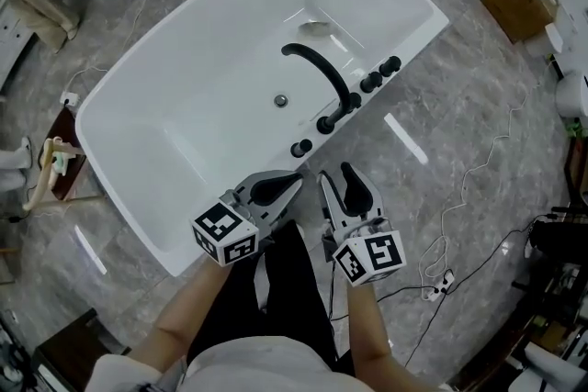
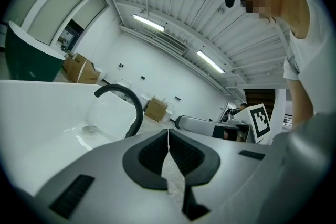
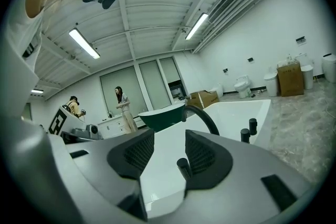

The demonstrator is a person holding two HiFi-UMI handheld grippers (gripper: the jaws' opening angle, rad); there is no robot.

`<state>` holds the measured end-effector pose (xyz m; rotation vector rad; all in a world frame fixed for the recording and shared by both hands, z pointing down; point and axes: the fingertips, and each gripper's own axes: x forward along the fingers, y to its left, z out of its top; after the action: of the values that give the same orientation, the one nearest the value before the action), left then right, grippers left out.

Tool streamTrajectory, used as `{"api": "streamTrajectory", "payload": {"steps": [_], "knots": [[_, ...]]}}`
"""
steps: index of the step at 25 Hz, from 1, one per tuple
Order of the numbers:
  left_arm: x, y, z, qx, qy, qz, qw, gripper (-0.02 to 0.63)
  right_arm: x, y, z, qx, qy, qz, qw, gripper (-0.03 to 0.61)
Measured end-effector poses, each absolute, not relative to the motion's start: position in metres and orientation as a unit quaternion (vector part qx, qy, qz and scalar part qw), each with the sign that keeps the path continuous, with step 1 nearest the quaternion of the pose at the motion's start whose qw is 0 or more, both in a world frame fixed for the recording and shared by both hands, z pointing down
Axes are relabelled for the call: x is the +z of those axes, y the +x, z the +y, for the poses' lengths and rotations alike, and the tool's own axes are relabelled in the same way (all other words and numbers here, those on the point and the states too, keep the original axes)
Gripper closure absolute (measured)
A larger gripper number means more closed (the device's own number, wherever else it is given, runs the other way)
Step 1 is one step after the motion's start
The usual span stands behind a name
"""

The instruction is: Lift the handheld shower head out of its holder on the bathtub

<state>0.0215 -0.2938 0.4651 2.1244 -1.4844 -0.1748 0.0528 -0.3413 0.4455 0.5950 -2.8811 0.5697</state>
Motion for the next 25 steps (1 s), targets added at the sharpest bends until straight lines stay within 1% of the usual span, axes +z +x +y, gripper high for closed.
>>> {"api": "streamTrajectory", "payload": {"steps": [19, 25], "knots": [[0.533, -0.012, -0.310, -0.068, 0.767, -0.564, 0.300, 0.601, 0.526, 0.015, -0.358, 0.201, 0.173, -0.958, 0.111, 0.391], [0.551, -0.022, -0.311, -0.069, 0.762, -0.566, 0.307, 0.601, 0.556, 0.001, -0.363, 0.181, 0.187, -0.956, 0.134, 0.391]]}}
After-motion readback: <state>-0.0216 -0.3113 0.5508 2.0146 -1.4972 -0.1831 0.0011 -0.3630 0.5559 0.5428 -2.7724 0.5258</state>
